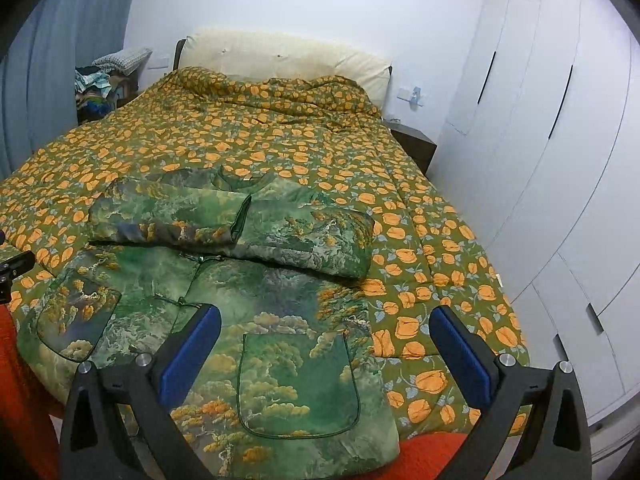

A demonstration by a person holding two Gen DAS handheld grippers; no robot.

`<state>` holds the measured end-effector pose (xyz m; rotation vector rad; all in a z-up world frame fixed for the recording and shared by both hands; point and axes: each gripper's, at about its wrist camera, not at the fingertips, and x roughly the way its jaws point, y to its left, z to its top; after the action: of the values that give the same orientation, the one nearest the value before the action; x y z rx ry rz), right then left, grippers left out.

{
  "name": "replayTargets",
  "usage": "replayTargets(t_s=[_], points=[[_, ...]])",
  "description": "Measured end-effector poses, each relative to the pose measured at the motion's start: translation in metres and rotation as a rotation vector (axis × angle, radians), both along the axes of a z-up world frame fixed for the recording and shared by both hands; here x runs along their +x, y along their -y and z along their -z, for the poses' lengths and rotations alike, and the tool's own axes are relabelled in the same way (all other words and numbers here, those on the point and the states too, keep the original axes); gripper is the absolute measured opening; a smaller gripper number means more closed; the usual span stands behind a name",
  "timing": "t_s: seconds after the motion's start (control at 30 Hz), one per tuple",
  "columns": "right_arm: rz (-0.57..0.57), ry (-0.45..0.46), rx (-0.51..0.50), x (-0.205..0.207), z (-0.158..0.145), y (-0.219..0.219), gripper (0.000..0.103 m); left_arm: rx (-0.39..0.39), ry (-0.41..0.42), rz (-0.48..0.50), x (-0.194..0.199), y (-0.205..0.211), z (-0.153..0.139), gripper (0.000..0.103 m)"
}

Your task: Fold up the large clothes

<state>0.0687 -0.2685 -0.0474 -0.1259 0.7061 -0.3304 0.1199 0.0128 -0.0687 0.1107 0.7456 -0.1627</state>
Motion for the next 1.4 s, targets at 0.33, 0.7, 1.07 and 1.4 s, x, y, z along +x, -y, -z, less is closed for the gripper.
replayTargets(t_s=[0.33, 0.7, 1.07, 1.4], points=[[-0.015, 0.038, 0.003, -0.012, -0.011, 0.0, 0.103, 0.012, 0.002, -0.006, -0.014, 0.001, -0.01, 0.102], [-0.015, 0.037, 0.031, -0.018, -0.013, 0.005, 0.103, 0.002, -0.041, 0.013, -0.009, 0.008, -0.01, 0.103], [-0.011, -0.069, 0.1, 0.009, 0.02, 0.023, 0.103, 0.064, -0.103, -0.076, 0.018, 0.005, 0.02, 0.103], [-0.018, -0.155, 0.165, 0.029, 0.054, 0.024, 0.103, 0.099, -0.133, -0.115, 0.03, -0.003, 0.039, 0.103]])
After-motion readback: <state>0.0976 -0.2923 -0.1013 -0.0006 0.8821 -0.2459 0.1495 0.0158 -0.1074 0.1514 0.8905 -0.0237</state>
